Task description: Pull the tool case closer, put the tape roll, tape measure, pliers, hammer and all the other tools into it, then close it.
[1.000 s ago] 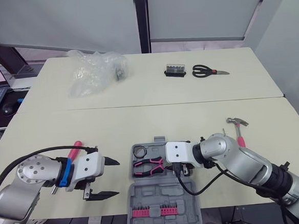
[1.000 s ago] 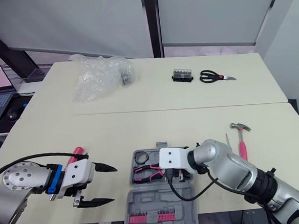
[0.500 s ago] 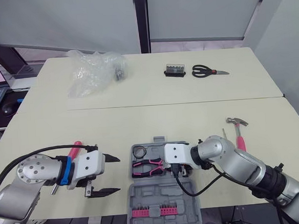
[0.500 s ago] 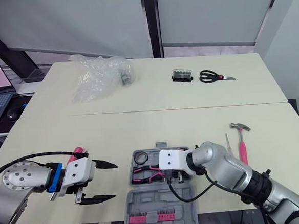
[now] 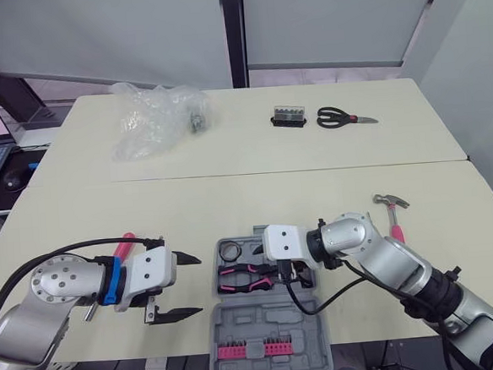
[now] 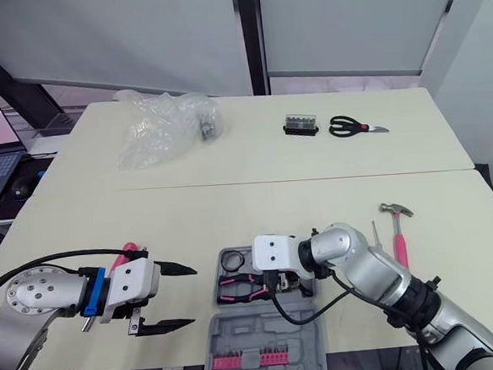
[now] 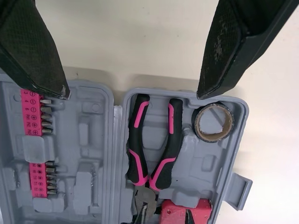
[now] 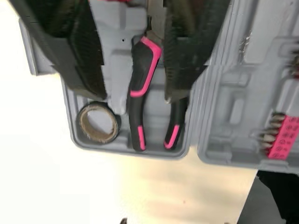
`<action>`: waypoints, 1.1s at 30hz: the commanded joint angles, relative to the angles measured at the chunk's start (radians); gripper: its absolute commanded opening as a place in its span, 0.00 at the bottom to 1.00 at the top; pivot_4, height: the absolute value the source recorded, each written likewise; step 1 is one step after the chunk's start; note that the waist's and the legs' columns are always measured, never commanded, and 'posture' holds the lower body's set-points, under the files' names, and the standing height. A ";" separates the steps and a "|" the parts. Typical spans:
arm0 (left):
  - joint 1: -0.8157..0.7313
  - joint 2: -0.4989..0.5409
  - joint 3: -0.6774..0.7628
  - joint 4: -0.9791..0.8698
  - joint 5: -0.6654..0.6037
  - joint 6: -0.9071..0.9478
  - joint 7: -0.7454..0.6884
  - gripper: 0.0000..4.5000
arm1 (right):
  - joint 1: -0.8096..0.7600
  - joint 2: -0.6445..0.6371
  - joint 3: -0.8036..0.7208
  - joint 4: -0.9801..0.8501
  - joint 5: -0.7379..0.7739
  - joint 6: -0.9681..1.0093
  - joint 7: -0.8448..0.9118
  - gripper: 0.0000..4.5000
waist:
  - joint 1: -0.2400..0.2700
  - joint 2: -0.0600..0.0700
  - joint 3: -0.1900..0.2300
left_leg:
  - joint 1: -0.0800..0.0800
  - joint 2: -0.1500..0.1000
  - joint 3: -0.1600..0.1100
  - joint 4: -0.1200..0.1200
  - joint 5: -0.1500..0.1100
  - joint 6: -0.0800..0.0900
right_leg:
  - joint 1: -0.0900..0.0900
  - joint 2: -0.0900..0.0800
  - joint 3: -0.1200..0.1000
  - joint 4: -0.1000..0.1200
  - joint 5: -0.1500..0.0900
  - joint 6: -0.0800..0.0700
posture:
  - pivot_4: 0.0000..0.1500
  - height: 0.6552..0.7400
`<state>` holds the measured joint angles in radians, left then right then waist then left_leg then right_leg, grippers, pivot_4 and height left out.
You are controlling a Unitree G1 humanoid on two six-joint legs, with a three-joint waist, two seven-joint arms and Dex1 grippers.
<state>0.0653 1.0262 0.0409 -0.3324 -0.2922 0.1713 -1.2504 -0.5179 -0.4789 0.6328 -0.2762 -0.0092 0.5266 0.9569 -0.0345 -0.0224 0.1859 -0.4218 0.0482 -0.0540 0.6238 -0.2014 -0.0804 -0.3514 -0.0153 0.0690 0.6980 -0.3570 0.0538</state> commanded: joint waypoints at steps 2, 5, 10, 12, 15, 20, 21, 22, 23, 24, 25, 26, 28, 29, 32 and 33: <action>0.009 0.000 0.018 -0.040 -0.011 0.006 0.013 1.00 | -0.009 0.052 0.010 0.056 -0.036 -0.049 -0.032 0.17 | 0.000 0.000 0.000 | 0.000 0.000 0.000 0.000 0.000 0.000 | 0.000 0.000 0.000 0.000 0.000 0.000 | 1.00 1.00; 0.013 -0.003 0.020 -0.047 -0.016 0.011 0.019 1.00 | -0.009 0.074 0.024 0.101 -0.064 -0.068 -0.043 0.03 | 0.000 0.000 0.000 | 0.000 0.000 0.000 0.000 0.000 0.000 | 0.000 0.000 0.000 0.000 0.000 0.000 | 1.00 1.00; 0.018 -0.009 0.025 -0.051 -0.019 0.019 0.034 1.00 | -0.015 0.093 0.057 0.163 -0.113 -0.078 -0.038 0.00 | 0.000 0.000 0.000 | 0.000 0.000 0.000 0.000 0.000 0.000 | 0.000 0.000 0.000 0.000 0.000 0.000 | 1.00 1.00; 0.023 -0.011 0.026 -0.052 -0.018 0.018 0.038 1.00 | -0.016 0.090 0.076 0.185 -0.134 -0.090 -0.026 0.00 | 0.000 0.000 0.000 | 0.000 0.000 0.000 0.000 0.000 0.000 | 0.000 0.000 0.000 0.000 0.000 0.000 | 1.00 1.00; 0.032 -0.012 0.029 -0.052 -0.017 0.014 0.044 1.00 | -0.006 0.079 0.116 0.218 -0.177 -0.118 -0.012 0.00 | -0.001 0.000 0.000 | 0.000 0.000 0.000 0.000 0.000 0.000 | 0.000 0.000 0.000 0.000 0.000 0.000 | 1.00 1.00; 0.047 -0.011 0.040 -0.040 -0.017 0.014 0.054 1.00 | 0.025 0.085 0.150 0.298 -0.239 -0.131 -0.026 0.00 | 0.000 -0.001 -0.001 | 0.002 0.000 0.000 0.000 0.000 0.000 | 0.001 0.000 0.000 0.000 0.000 0.000 | 1.00 1.00; 0.052 -0.012 0.042 -0.034 -0.014 0.011 0.056 1.00 | 0.032 0.084 0.148 0.301 -0.242 -0.140 -0.025 0.00 | -0.001 -0.001 -0.001 | 0.003 0.000 0.000 0.000 0.000 0.000 | 0.002 0.000 0.000 0.000 0.000 0.000 | 1.00 1.00; 0.058 -0.014 0.045 -0.025 -0.009 0.001 0.058 1.00 | 0.039 0.082 0.143 0.297 -0.244 -0.150 -0.026 0.00 | -0.001 -0.001 -0.001 | 0.004 0.000 0.000 0.000 0.000 0.000 | 0.003 0.000 0.000 0.000 0.000 0.000 | 1.00 1.00; 0.063 -0.016 0.048 -0.018 -0.007 -0.005 0.059 1.00 | 0.045 0.082 0.134 0.288 -0.242 -0.157 -0.027 0.00 | -0.001 -0.001 -0.002 | 0.005 0.000 0.000 -0.001 0.000 0.000 | 0.003 0.000 0.001 0.000 0.000 0.000 | 1.00 1.00; 0.068 -0.019 0.052 -0.012 -0.007 -0.009 0.062 1.00 | 0.050 0.082 0.124 0.278 -0.239 -0.171 -0.029 0.00 | -0.001 -0.001 -0.002 | 0.006 0.000 0.000 -0.001 0.000 0.000 | 0.003 0.000 0.001 0.000 0.000 0.000 | 1.00 1.00; 0.074 -0.027 0.059 0.001 -0.008 -0.017 0.069 1.00 | 0.057 0.094 0.094 0.253 -0.214 -0.187 -0.039 0.00 | 0.000 -0.001 -0.002 | 0.006 0.000 0.000 -0.001 0.000 0.000 | 0.004 0.001 0.001 0.000 0.000 0.000 | 1.00 1.00; 0.080 -0.033 0.065 0.009 -0.008 -0.023 0.075 1.00 | 0.062 0.104 0.072 0.234 -0.197 -0.198 -0.044 0.00 | 0.000 -0.001 -0.002 | 0.006 0.000 0.000 -0.001 0.000 0.000 | 0.003 0.001 0.001 0.000 0.000 0.000 | 1.00 1.00; 0.088 -0.057 0.082 0.033 -0.008 -0.036 0.098 1.00 | 0.075 0.119 0.005 0.176 -0.140 -0.234 -0.045 0.00 | 0.000 -0.001 -0.002 | 0.005 0.000 0.000 -0.001 0.000 0.000 | 0.004 0.000 0.000 0.000 0.000 0.000 | 1.00 1.00; 0.093 -0.071 0.092 0.045 -0.015 -0.042 0.105 1.00 | 0.084 0.112 -0.031 0.139 -0.106 -0.257 -0.030 0.00 | 0.001 -0.001 -0.001 | 0.005 0.000 0.000 -0.001 0.000 0.000 | 0.003 0.000 0.001 0.000 0.000 0.000 | 1.00 1.00; 0.111 -0.095 0.114 0.073 -0.017 -0.065 0.113 1.00 | 0.115 0.062 -0.123 0.051 -0.012 -0.301 0.023 0.00 | 0.000 0.000 -0.001 | 0.002 0.000 0.000 -0.001 0.000 0.000 | 0.002 0.000 0.000 0.000 0.000 0.000 | 1.00 1.00; 0.125 -0.101 0.123 0.087 -0.017 -0.082 0.109 1.00 | 0.141 0.012 -0.186 0.005 0.045 -0.278 0.057 0.00 | 0.001 0.000 -0.001 | 0.002 0.000 0.000 -0.001 0.000 0.000 | 0.001 0.000 0.001 0.000 0.000 0.000 | 1.00 1.00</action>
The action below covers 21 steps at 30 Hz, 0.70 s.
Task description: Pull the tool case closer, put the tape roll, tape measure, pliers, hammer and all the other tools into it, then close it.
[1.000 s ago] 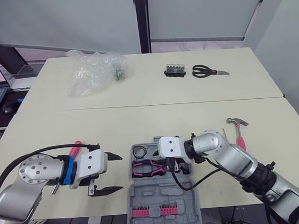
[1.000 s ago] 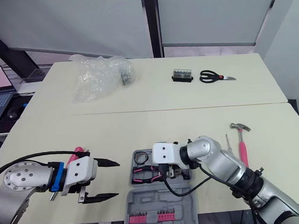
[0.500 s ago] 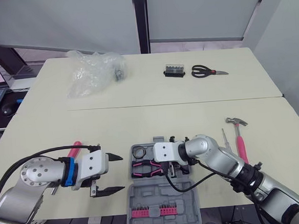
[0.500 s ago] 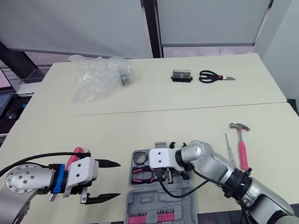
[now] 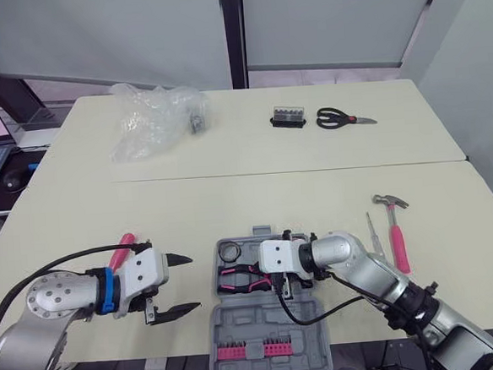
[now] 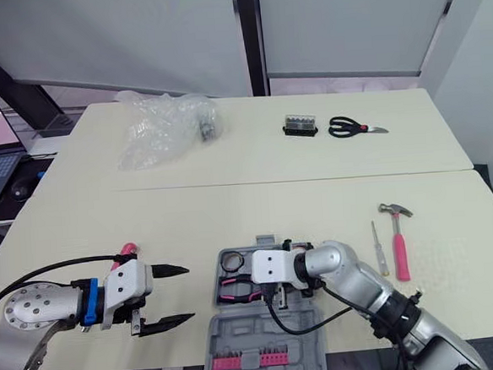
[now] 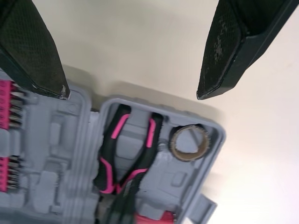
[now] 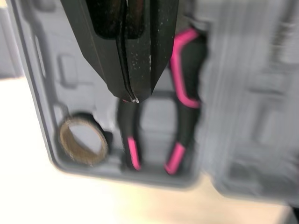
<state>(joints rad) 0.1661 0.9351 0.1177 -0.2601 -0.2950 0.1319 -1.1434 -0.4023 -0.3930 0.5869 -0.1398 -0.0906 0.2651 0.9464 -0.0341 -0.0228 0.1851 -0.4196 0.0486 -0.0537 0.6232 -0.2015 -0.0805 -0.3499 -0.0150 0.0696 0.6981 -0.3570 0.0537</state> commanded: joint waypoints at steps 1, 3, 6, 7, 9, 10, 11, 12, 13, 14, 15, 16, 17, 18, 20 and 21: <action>0.042 -0.015 0.058 0.026 -0.017 -0.057 -0.002 0.96 | 0.053 -0.132 -0.198 -0.172 0.173 0.008 0.101 0.00 | 0.001 0.000 0.000 | 0.000 0.000 0.000 0.000 0.000 0.000 | 0.000 0.000 0.000 0.000 0.000 0.000 | 1.00 1.00; 0.069 -0.018 0.074 0.034 -0.029 -0.067 -0.015 0.86 | 0.090 -0.213 -0.265 -0.222 0.222 0.037 0.134 0.00 | 0.005 0.000 0.000 | 0.000 -0.001 0.000 0.000 0.000 0.000 | 0.002 -0.002 -0.001 -0.001 0.000 0.000 | 1.00 1.00; 0.119 -0.035 0.081 0.050 -0.022 -0.106 -0.020 0.67 | 0.181 -0.355 -0.372 -0.243 0.264 0.024 0.182 0.00 | 0.006 0.000 0.000 | 0.000 -0.002 0.000 0.000 0.000 0.000 | 0.002 -0.003 -0.001 -0.001 0.000 0.000 | 1.00 1.00; 0.131 -0.037 0.082 0.054 -0.020 -0.117 -0.022 0.59 | 0.203 -0.386 -0.395 -0.247 0.273 0.021 0.192 0.00 | 0.005 0.000 0.000 | 0.000 -0.002 0.000 0.000 0.000 0.000 | 0.002 -0.003 -0.001 -0.001 0.000 0.000 | 1.00 1.00; 0.153 -0.048 0.057 0.081 0.012 -0.169 -0.023 0.45 | 0.262 -0.452 -0.416 -0.219 0.252 -0.034 0.213 0.00 | 0.003 0.000 0.000 | 0.001 -0.001 0.000 0.000 0.000 0.000 | 0.002 -0.003 -0.001 -0.001 0.000 0.000 | 1.00 1.00; 0.157 -0.059 0.039 0.095 0.026 -0.188 -0.020 0.39 | 0.291 -0.471 -0.418 -0.204 0.243 -0.057 0.219 0.00 | 0.001 0.000 0.000 | 0.001 -0.001 0.001 0.000 0.000 0.000 | 0.002 -0.003 0.000 -0.001 0.000 0.000 | 1.00 1.00; 0.157 -0.069 0.025 0.105 0.035 -0.199 -0.015 0.31 | 0.313 -0.483 -0.417 -0.193 0.238 -0.072 0.222 0.00 | 0.000 0.000 0.000 | 0.002 -0.001 0.001 0.000 0.000 0.000 | 0.002 -0.002 0.000 -0.001 0.000 0.000 | 1.00 1.00; 0.151 -0.079 0.006 0.121 0.051 -0.218 -0.012 0.25 | 0.333 -0.487 -0.407 -0.179 0.225 -0.096 0.220 0.00 | -0.001 0.000 0.000 | 0.002 -0.001 0.001 0.000 0.000 0.000 | 0.003 -0.002 0.000 -0.001 0.000 0.000 | 1.00 1.00; 0.142 -0.092 -0.010 0.137 0.065 -0.233 -0.006 0.18 | 0.349 -0.485 -0.395 -0.165 0.210 -0.122 0.215 0.00 | -0.001 0.000 0.000 | 0.003 -0.001 0.002 0.000 0.000 0.000 | 0.004 -0.002 0.000 -0.001 0.000 0.000 | 1.00 1.00; 0.134 -0.102 -0.025 0.151 0.077 -0.243 0.000 0.11 | 0.360 -0.481 -0.382 -0.152 0.193 -0.147 0.208 0.00 | 0.000 0.000 0.000 | 0.003 -0.001 0.002 0.000 0.000 0.000 | 0.004 -0.002 0.000 -0.001 0.000 0.000 | 1.00 1.00; 0.126 -0.110 -0.038 0.162 0.087 -0.252 0.004 0.03 | 0.366 -0.475 -0.372 -0.139 0.180 -0.167 0.202 0.00 | 0.000 0.000 0.000 | 0.003 -0.001 0.002 0.000 0.000 0.000 | 0.004 -0.002 0.001 -0.001 0.000 0.000 | 1.00 1.00; 0.115 -0.122 -0.054 0.172 0.095 -0.260 0.009 0.01 | 0.368 -0.463 -0.357 -0.123 0.166 -0.181 0.192 0.00 | 0.000 0.000 0.000 | 0.003 -0.001 0.002 0.000 0.000 0.000 | 0.004 -0.002 0.000 -0.001 0.000 0.000 | 1.00 1.00; 0.101 -0.133 -0.075 0.179 0.102 -0.261 0.011 0.01 | 0.362 -0.454 -0.334 -0.102 0.142 -0.201 0.188 0.00 | 0.000 0.000 0.000 | 0.003 -0.001 0.001 0.000 0.000 0.000 | 0.004 -0.002 0.000 -0.001 0.000 0.000 | 1.00 1.00; 0.088 -0.144 -0.094 0.190 0.110 -0.267 0.013 0.01 | 0.356 -0.445 -0.315 -0.086 0.124 -0.214 0.185 0.00 | 0.001 0.000 0.000 | 0.003 -0.001 0.001 0.000 0.000 0.000 | 0.004 -0.002 0.000 -0.001 0.000 0.000 | 1.00 1.00; 0.064 -0.158 -0.123 0.215 0.130 -0.278 0.014 0.01 | 0.341 -0.423 -0.291 -0.059 0.102 -0.223 0.176 0.00 | 0.002 0.000 0.000 | 0.003 -0.001 0.001 0.000 0.000 0.000 | 0.004 -0.002 0.000 -0.001 0.000 0.000 | 1.00 1.00; 0.050 -0.162 -0.137 0.231 0.141 -0.288 0.014 0.01 | 0.332 -0.415 -0.277 -0.045 0.091 -0.233 0.177 0.00 | 0.001 0.000 0.000 | 0.003 -0.001 0.001 0.000 0.000 0.000 | 0.004 -0.002 0.000 -0.001 0.000 0.000 | 1.00 1.00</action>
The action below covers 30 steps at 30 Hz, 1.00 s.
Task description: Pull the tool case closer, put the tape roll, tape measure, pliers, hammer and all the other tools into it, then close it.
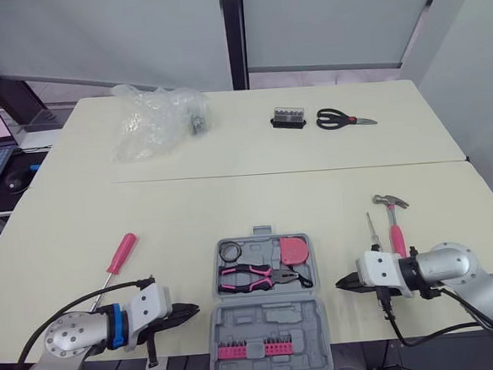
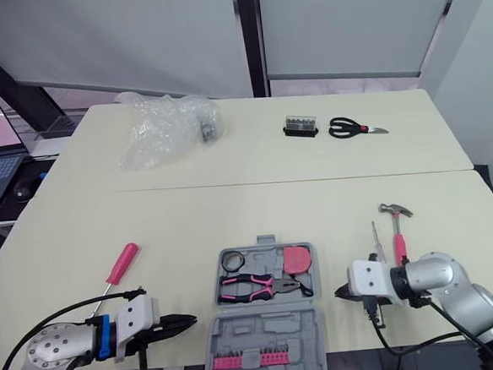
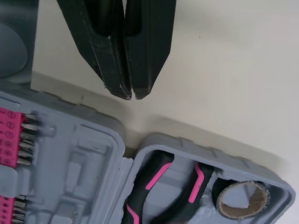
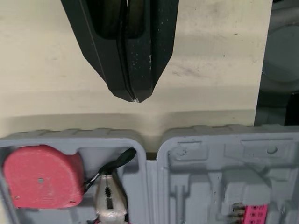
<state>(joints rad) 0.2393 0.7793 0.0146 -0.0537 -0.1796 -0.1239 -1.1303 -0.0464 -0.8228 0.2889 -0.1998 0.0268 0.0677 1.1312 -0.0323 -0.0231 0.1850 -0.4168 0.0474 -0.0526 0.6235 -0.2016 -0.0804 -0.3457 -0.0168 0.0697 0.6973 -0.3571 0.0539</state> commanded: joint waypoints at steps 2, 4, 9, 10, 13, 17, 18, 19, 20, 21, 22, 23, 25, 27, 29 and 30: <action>-0.053 -0.016 -0.057 0.050 0.040 -0.037 0.009 0.01 | -0.038 0.033 0.039 0.039 -0.041 -0.037 -0.012 0.00 | 0.000 0.000 0.000 | 0.000 0.000 0.000 0.000 0.000 0.000 | 0.000 0.000 0.000 0.000 0.000 0.000 | 1.00 1.00; -0.084 -0.028 -0.077 0.075 0.054 -0.041 0.018 0.01 | -0.046 0.043 0.059 0.059 -0.055 -0.048 -0.006 0.00 | 0.000 0.000 0.000 | 0.000 0.000 0.000 0.000 0.000 0.000 | 0.000 0.000 0.000 0.000 0.000 0.000 | 1.00 1.00; -0.140 -0.058 -0.130 0.127 0.084 -0.060 0.025 0.01 | -0.057 0.086 0.106 0.077 -0.081 -0.055 -0.012 0.00 | 0.001 0.000 0.000 | 0.000 0.000 -0.001 0.000 0.000 0.000 | 0.001 0.000 -0.001 0.000 0.000 0.000 | 1.00 1.00; -0.148 -0.064 -0.141 0.134 0.087 -0.061 0.024 0.01 | -0.060 0.096 0.114 0.080 -0.085 -0.055 -0.014 0.00 | 0.001 0.000 0.000 | 0.000 0.000 -0.001 0.000 0.000 0.000 | 0.001 0.000 -0.001 0.000 0.000 0.000 | 1.00 1.00; -0.175 -0.084 -0.172 0.139 0.098 -0.052 0.027 0.01 | -0.070 0.122 0.130 0.093 -0.096 -0.060 -0.020 0.00 | 0.001 0.001 0.000 | 0.002 0.000 -0.001 0.000 0.000 0.000 | 0.003 0.000 -0.001 0.000 0.000 0.000 | 1.00 1.00; -0.197 -0.100 -0.194 0.132 0.097 -0.028 0.027 0.01 | -0.072 0.143 0.129 0.085 -0.088 -0.056 -0.028 0.00 | 0.003 0.001 -0.001 | 0.002 -0.001 -0.001 0.000 0.000 0.000 | 0.004 0.000 -0.001 0.000 0.000 0.000 | 1.00 1.00; -0.201 -0.103 -0.197 0.127 0.094 -0.018 0.026 0.01 | -0.073 0.147 0.127 0.084 -0.088 -0.059 -0.031 0.00 | 0.003 0.001 -0.001 | 0.002 -0.001 -0.001 0.000 0.000 0.000 | 0.004 0.000 -0.001 0.000 0.000 0.000 | 1.00 1.00; -0.205 -0.109 -0.198 0.121 0.089 -0.004 0.028 0.01 | -0.075 0.151 0.125 0.084 -0.088 -0.059 -0.035 0.00 | 0.003 0.002 -0.001 | 0.002 -0.001 -0.002 0.000 0.000 0.000 | 0.004 0.000 -0.001 0.000 0.000 0.000 | 1.00 1.00; -0.212 -0.113 -0.199 0.118 0.086 0.006 0.030 0.01 | -0.077 0.155 0.123 0.086 -0.088 -0.060 -0.039 0.00 | 0.003 0.002 -0.002 | 0.002 -0.001 -0.002 0.000 0.000 0.000 | 0.004 0.000 -0.001 0.000 0.000 0.000 | 1.00 1.00; -0.220 -0.117 -0.201 0.119 0.086 0.012 0.032 0.01 | -0.081 0.161 0.120 0.089 -0.090 -0.060 -0.046 0.00 | 0.003 0.002 -0.002 | 0.003 -0.001 -0.002 0.000 0.000 0.000 | 0.004 0.000 -0.001 0.000 0.000 0.000 | 1.00 1.00; -0.228 -0.119 -0.201 0.123 0.087 0.015 0.031 0.01 | -0.087 0.168 0.117 0.092 -0.091 -0.057 -0.052 0.00 | 0.003 0.002 -0.002 | 0.003 -0.001 -0.002 0.001 0.000 0.000 | 0.005 0.000 -0.001 0.000 0.000 0.000 | 1.00 1.00; -0.236 -0.120 -0.201 0.127 0.088 0.017 0.030 0.01 | -0.092 0.174 0.115 0.095 -0.093 -0.054 -0.056 0.00 | 0.003 0.002 -0.002 | 0.003 -0.001 -0.002 0.001 0.000 0.000 | 0.005 0.000 -0.001 0.000 0.000 0.000 | 1.00 1.00; -0.255 -0.123 -0.202 0.140 0.096 0.019 0.031 0.01 | -0.110 0.188 0.109 0.111 -0.101 -0.056 -0.068 0.00 | 0.002 0.002 -0.002 | 0.003 -0.001 -0.002 0.001 0.000 0.000 | 0.005 0.000 -0.001 0.000 0.000 0.000 | 1.00 1.00; -0.274 -0.126 -0.203 0.159 0.106 0.016 0.033 0.01 | -0.132 0.203 0.104 0.132 -0.108 -0.056 -0.081 0.00 | 0.001 0.002 -0.002 | 0.004 -0.001 -0.002 0.001 0.000 0.000 | 0.005 0.000 -0.001 0.000 0.000 0.000 | 1.00 1.00; -0.293 -0.131 -0.200 0.179 0.113 0.015 0.038 0.01 | -0.153 0.215 0.102 0.153 -0.119 -0.059 -0.091 0.00 | 0.001 0.002 -0.002 | 0.004 -0.001 -0.002 0.001 0.000 0.000 | 0.006 0.000 -0.001 0.000 0.000 0.000 | 1.00 1.00; -0.305 -0.135 -0.198 0.190 0.117 0.015 0.043 0.01 | -0.165 0.221 0.102 0.166 -0.127 -0.062 -0.097 0.00 | 0.001 0.002 -0.002 | 0.004 -0.001 -0.002 0.001 0.000 0.000 | 0.006 0.000 -0.001 0.000 0.000 0.000 | 1.00 1.00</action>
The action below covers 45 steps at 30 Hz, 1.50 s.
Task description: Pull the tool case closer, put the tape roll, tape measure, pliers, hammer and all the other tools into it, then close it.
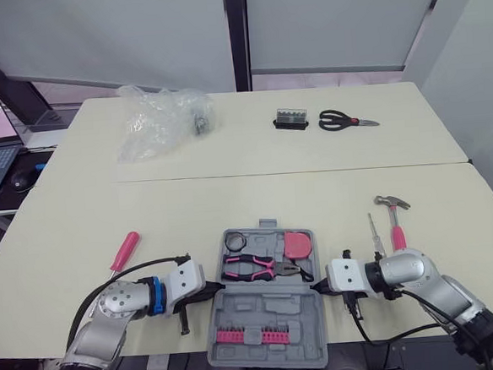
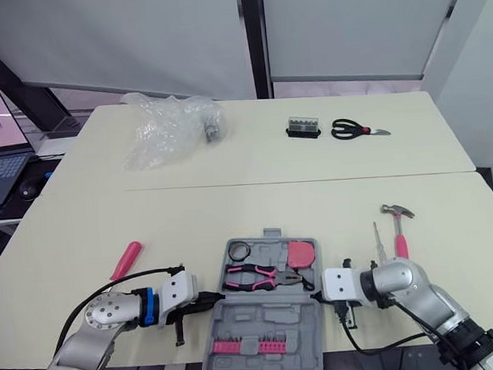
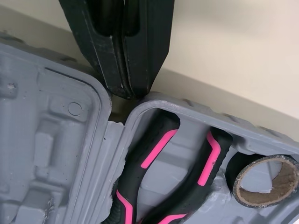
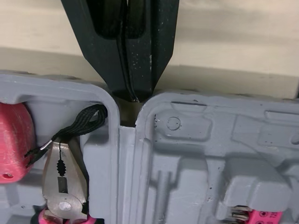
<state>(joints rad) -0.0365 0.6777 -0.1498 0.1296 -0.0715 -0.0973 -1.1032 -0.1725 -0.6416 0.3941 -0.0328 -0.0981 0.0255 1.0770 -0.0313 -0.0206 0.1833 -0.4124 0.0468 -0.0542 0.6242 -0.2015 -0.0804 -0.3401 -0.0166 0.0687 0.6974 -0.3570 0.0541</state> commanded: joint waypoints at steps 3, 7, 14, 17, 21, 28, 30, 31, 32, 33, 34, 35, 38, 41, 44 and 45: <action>-0.070 -0.045 -0.032 0.047 0.024 -0.015 0.025 0.01 | -0.077 0.063 -0.002 0.042 -0.023 -0.027 -0.064 0.00 | 0.000 0.000 0.000 | 0.000 0.000 0.000 0.000 0.000 0.000 | 0.000 0.000 0.000 0.000 0.000 0.000 | 1.00 1.00; -0.120 -0.061 -0.030 0.098 0.042 -0.021 0.038 0.01 | -0.101 0.083 0.002 0.073 -0.036 -0.031 -0.073 0.00 | 0.002 0.000 0.000 | 0.000 0.000 0.000 0.000 0.000 0.000 | 0.000 0.000 0.000 0.000 0.000 0.000 | 1.00 1.00; -0.166 -0.072 -0.033 0.157 0.066 -0.038 0.042 0.01 | -0.115 0.104 0.010 0.101 -0.052 -0.051 -0.078 0.00 | 0.000 0.000 0.000 | 0.002 0.000 0.000 0.000 0.000 0.000 | 0.003 0.000 0.000 0.000 0.000 0.000 | 1.00 1.00; -0.167 -0.074 -0.034 0.166 0.074 -0.043 0.046 0.01 | -0.129 0.112 0.009 0.121 -0.061 -0.059 -0.088 0.00 | -0.001 0.000 0.000 | 0.004 0.000 0.000 0.000 0.000 0.000 | 0.004 0.000 0.000 0.000 0.000 0.000 | 1.00 1.00; -0.167 -0.077 -0.039 0.171 0.079 -0.047 0.051 0.01 | -0.148 0.123 0.005 0.147 -0.071 -0.065 -0.095 0.00 | -0.001 0.000 0.000 | 0.004 0.000 0.000 0.000 0.000 0.000 | 0.004 0.000 0.000 0.000 0.000 0.000 | 1.00 1.00; -0.166 -0.077 -0.043 0.170 0.083 -0.042 0.051 0.01 | -0.159 0.130 0.003 0.163 -0.077 -0.074 -0.093 0.00 | -0.001 0.000 0.000 | 0.005 0.000 0.000 0.000 0.000 0.000 | 0.005 0.000 0.000 0.000 0.000 0.000 | 1.00 1.00; -0.165 -0.077 -0.044 0.170 0.085 -0.040 0.051 0.01 | -0.161 0.131 0.003 0.168 -0.079 -0.078 -0.093 0.00 | -0.001 0.000 0.000 | 0.005 0.000 0.000 -0.001 0.000 0.000 | 0.005 0.000 0.000 0.000 0.000 0.000 | 1.00 1.00; -0.164 -0.077 -0.044 0.170 0.086 -0.040 0.052 0.01 | -0.162 0.131 0.002 0.170 -0.079 -0.079 -0.093 0.00 | -0.001 0.000 0.000 | 0.005 0.000 0.000 -0.001 0.000 0.000 | 0.005 0.000 0.000 0.000 0.000 0.000 | 1.00 1.00; -0.164 -0.077 -0.044 0.170 0.086 -0.040 0.052 0.01 | -0.162 0.131 0.002 0.171 -0.079 -0.080 -0.092 0.00 | -0.001 0.000 0.000 | 0.005 0.000 0.000 -0.001 0.000 0.000 | 0.005 0.000 0.000 0.000 0.000 0.000 | 1.00 1.00; -0.163 -0.076 -0.044 0.170 0.087 -0.038 0.052 0.01 | -0.163 0.132 0.001 0.172 -0.080 -0.080 -0.093 0.00 | -0.001 0.000 0.000 | 0.005 0.000 0.000 -0.001 0.000 0.000 | 0.005 0.000 0.000 0.000 0.000 0.000 | 1.00 1.00; -0.163 -0.076 -0.044 0.171 0.087 -0.038 0.053 0.01 | -0.165 0.132 0.000 0.173 -0.080 -0.080 -0.093 0.00 | -0.001 0.000 0.000 | 0.005 0.000 0.000 -0.001 0.000 0.000 | 0.005 0.000 0.000 0.000 0.000 0.000 | 1.00 1.00; -0.163 -0.076 -0.044 0.172 0.087 -0.037 0.053 0.01 | -0.165 0.132 0.000 0.174 -0.080 -0.079 -0.092 0.00 | -0.001 0.000 0.000 | 0.005 0.000 0.000 -0.001 0.000 0.000 | 0.005 0.000 0.000 0.000 0.000 0.000 | 1.00 1.00; -0.162 -0.074 -0.043 0.172 0.087 -0.035 0.052 0.01 | -0.166 0.130 0.000 0.169 -0.082 -0.070 -0.089 0.00 | -0.001 0.000 0.000 | 0.005 0.000 0.000 -0.001 0.000 0.000 | 0.005 0.000 0.000 0.000 0.000 0.000 | 1.00 1.00; -0.160 -0.066 -0.041 0.170 0.087 -0.025 0.048 0.01 | -0.163 0.124 -0.010 0.152 -0.085 -0.031 -0.095 0.00 | -0.001 0.000 0.000 | 0.005 0.000 0.000 -0.001 0.000 0.000 | 0.005 0.000 0.000 0.000 0.000 0.000 | 1.00 1.00; -0.157 -0.053 -0.029 0.157 0.075 -0.006 0.038 0.01 | -0.158 0.106 -0.027 0.141 -0.087 -0.013 -0.103 0.00 | -0.001 0.001 0.000 | 0.006 0.000 0.000 -0.001 0.000 0.000 | 0.005 0.000 0.000 0.000 0.000 0.000 | 1.00 1.00; -0.154 -0.045 -0.022 0.151 0.068 0.000 0.032 0.01 | -0.155 0.096 -0.035 0.136 -0.085 -0.007 -0.104 0.00 | -0.002 0.001 0.000 | 0.006 0.000 0.000 -0.001 0.000 0.000 | 0.005 0.000 0.000 0.000 0.000 0.000 | 1.00 1.00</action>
<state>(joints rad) -0.2021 0.6297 -0.1479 0.2972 -0.0068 -0.1148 -1.0590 -0.3225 -0.5480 0.3734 0.1399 -0.1836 0.0115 0.9949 -0.0329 -0.0201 0.1830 -0.4069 0.0468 -0.0541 0.6233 -0.2015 -0.0804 -0.3350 -0.0166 0.0687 0.6974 -0.3570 0.0541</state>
